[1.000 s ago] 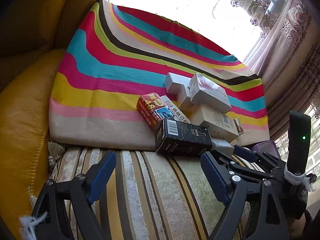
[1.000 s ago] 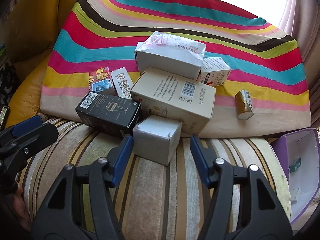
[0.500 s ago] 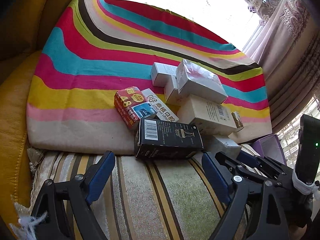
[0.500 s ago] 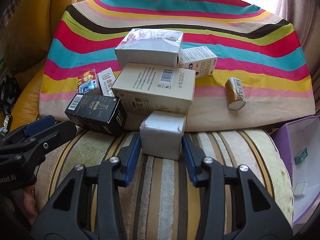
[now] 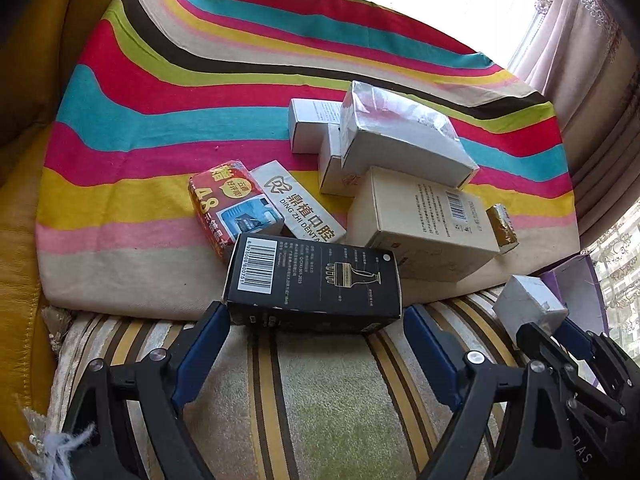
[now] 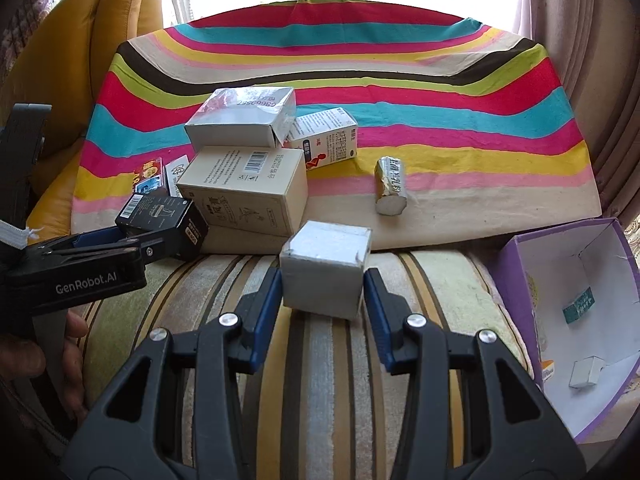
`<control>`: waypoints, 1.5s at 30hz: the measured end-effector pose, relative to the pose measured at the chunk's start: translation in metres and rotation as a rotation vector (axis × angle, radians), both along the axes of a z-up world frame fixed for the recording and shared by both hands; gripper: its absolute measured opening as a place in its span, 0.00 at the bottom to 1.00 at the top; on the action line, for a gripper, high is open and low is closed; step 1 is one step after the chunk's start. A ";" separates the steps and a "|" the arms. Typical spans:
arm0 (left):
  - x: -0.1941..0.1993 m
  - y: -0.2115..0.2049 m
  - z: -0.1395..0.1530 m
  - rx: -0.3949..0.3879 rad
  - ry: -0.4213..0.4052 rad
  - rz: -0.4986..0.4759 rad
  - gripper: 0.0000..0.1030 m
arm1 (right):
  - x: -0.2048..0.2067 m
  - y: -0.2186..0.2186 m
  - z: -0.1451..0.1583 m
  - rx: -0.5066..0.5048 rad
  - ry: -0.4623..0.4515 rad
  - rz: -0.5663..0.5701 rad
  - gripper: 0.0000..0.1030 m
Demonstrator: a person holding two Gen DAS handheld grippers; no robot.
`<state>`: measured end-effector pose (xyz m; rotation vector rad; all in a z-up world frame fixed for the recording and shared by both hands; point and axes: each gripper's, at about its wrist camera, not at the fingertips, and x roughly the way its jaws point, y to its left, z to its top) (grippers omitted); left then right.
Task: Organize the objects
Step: 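Grasp the white cube box with the right gripper while the left grasps the black box, then carry both boxes over the purple box and open both grippers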
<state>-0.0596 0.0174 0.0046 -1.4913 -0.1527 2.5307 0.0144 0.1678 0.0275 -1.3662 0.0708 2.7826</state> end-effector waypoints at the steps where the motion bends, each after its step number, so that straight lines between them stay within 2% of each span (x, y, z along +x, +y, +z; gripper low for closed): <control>1: -0.001 0.003 0.000 -0.014 0.000 0.000 0.87 | 0.002 0.004 0.001 -0.001 0.002 -0.005 0.45; 4: -0.004 0.009 -0.002 -0.057 -0.005 0.003 0.87 | 0.010 0.017 0.001 -0.006 0.007 -0.022 0.45; 14: -0.003 0.013 0.002 -0.108 0.032 0.008 0.84 | 0.036 0.055 0.008 -0.017 0.030 -0.079 0.45; 24: 0.026 0.020 0.027 -0.079 0.134 0.022 0.84 | 0.055 0.083 0.012 -0.032 0.049 -0.114 0.45; 29: 0.037 0.041 0.040 -0.048 0.188 -0.033 0.84 | 0.061 0.097 0.015 -0.042 0.062 -0.131 0.45; 36: 0.049 0.089 0.048 -0.023 0.216 -0.147 0.84 | 0.074 0.131 0.019 -0.055 0.080 -0.187 0.45; 45: 0.068 0.167 0.056 -0.003 0.258 -0.359 0.84 | 0.096 0.198 0.017 -0.081 0.089 -0.315 0.45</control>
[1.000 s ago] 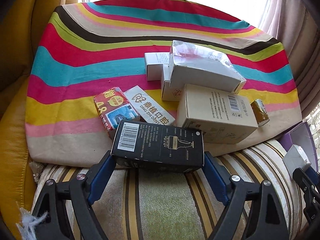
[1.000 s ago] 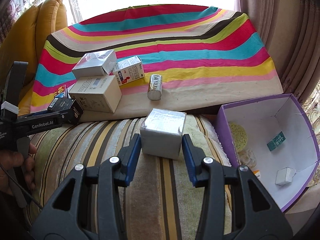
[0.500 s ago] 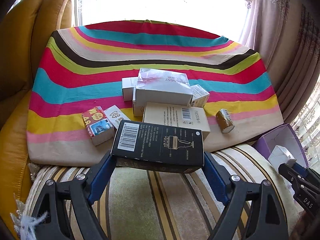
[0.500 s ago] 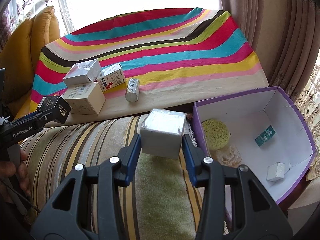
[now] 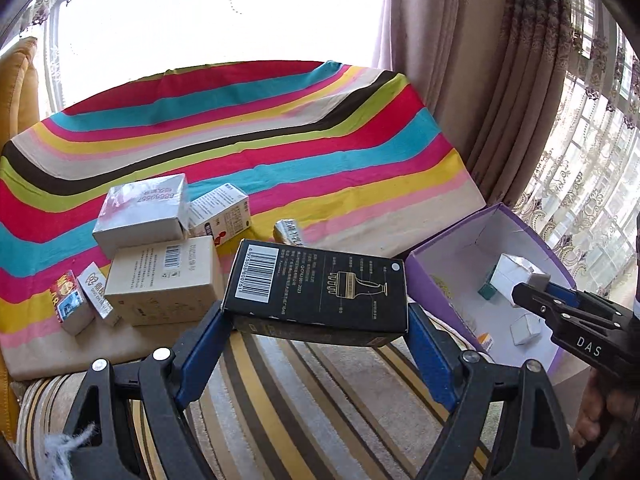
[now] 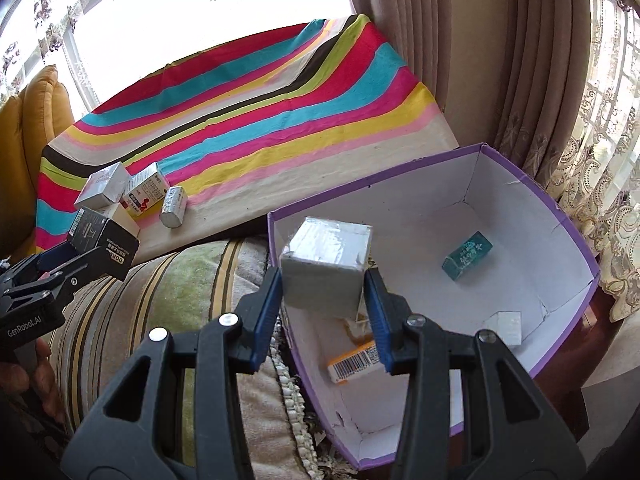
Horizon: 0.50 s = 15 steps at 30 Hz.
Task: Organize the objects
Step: 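Carry both boxes over the purple box and open both grippers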
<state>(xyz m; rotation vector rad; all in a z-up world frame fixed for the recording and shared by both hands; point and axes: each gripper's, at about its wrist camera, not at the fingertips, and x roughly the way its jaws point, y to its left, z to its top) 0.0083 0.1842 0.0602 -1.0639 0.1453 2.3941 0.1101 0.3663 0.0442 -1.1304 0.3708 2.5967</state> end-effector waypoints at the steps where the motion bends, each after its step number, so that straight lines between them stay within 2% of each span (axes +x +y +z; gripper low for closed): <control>1: 0.003 0.008 0.001 -0.003 0.004 -0.023 0.84 | 0.003 0.008 0.000 -0.003 0.001 -0.013 0.45; 15: 0.038 0.111 0.001 -0.050 0.013 -0.281 0.84 | 0.044 0.083 -0.012 -0.047 0.004 -0.147 0.45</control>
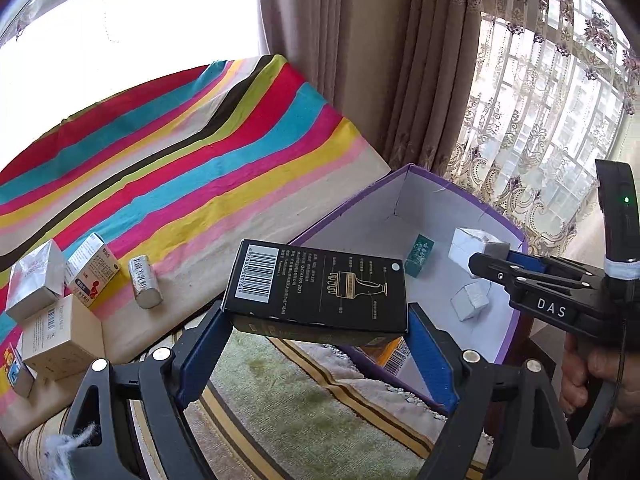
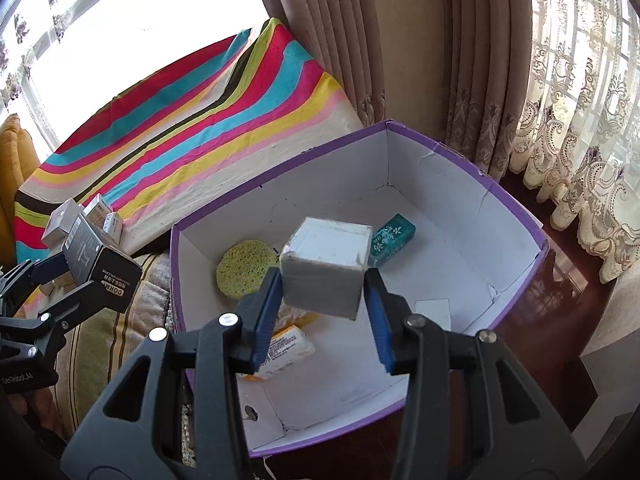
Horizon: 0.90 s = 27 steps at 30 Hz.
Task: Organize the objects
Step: 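Carry both boxes over the purple box and open both grippers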
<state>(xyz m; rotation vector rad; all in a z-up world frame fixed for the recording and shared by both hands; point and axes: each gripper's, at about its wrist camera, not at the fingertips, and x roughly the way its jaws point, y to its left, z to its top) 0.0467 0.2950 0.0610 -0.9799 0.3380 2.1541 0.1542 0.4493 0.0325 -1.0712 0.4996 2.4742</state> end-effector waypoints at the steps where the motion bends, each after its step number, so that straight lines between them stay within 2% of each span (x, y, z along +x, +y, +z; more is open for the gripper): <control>1: 0.002 0.005 0.000 -0.002 0.001 -0.013 0.84 | 0.002 0.003 -0.001 -0.001 0.001 -0.006 0.45; 6: 0.008 0.025 -0.002 -0.006 -0.003 -0.065 0.84 | 0.008 0.015 -0.001 -0.008 0.011 -0.024 0.45; 8: 0.008 0.029 -0.001 0.014 -0.017 -0.085 0.86 | 0.009 0.019 -0.001 -0.012 0.015 -0.036 0.45; 11: 0.007 0.034 -0.002 0.014 -0.026 -0.091 0.86 | 0.010 0.024 -0.002 -0.020 0.019 -0.040 0.51; 14: 0.003 0.033 -0.005 0.014 -0.042 -0.076 0.87 | 0.010 0.025 -0.003 -0.030 0.025 -0.034 0.53; 20: -0.006 0.019 -0.002 0.079 -0.056 -0.034 0.87 | 0.008 0.020 -0.002 -0.019 0.027 -0.016 0.54; 27: -0.012 0.006 -0.002 0.060 -0.050 -0.003 0.87 | 0.004 0.008 0.001 -0.009 0.039 0.035 0.54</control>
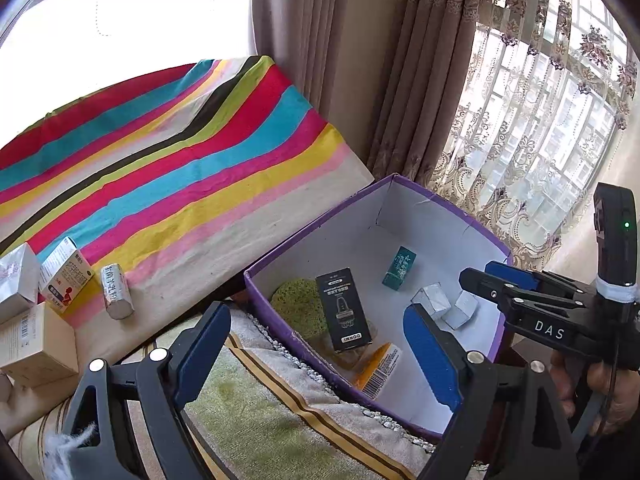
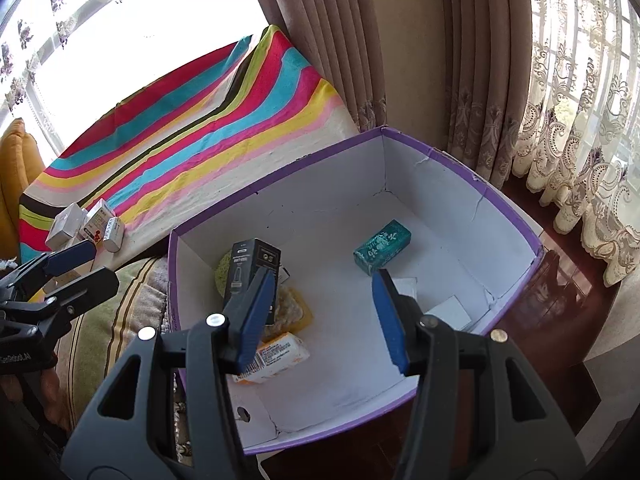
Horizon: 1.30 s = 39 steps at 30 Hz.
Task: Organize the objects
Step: 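Carry both boxes over the purple box and open both grippers, then move both open grippers back to the pile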
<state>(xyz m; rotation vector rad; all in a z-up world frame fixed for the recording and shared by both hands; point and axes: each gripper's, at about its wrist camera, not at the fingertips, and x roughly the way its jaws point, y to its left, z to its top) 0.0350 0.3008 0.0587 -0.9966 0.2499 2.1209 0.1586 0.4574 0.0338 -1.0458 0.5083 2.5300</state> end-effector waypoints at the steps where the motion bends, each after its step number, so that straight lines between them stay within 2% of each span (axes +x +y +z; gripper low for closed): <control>1: -0.002 -0.004 -0.001 0.000 -0.012 0.011 0.87 | 0.000 -0.002 0.001 -0.010 0.009 0.010 0.54; 7: -0.013 -0.032 -0.006 0.040 -0.044 0.076 0.87 | -0.006 -0.014 0.004 -0.012 0.013 0.043 0.54; 17: -0.021 -0.087 -0.005 0.066 -0.026 0.199 0.87 | -0.021 -0.047 0.008 -0.010 0.003 0.116 0.56; 27: -0.028 -0.169 -0.007 0.157 -0.060 0.356 0.87 | -0.040 -0.088 0.009 -0.004 -0.020 0.213 0.60; 33: -0.028 -0.218 -0.012 0.179 -0.075 0.471 0.87 | -0.052 -0.117 0.009 0.002 -0.029 0.277 0.63; 39: -0.028 -0.256 -0.013 0.182 -0.076 0.546 0.87 | -0.066 -0.144 0.011 0.011 -0.033 0.338 0.65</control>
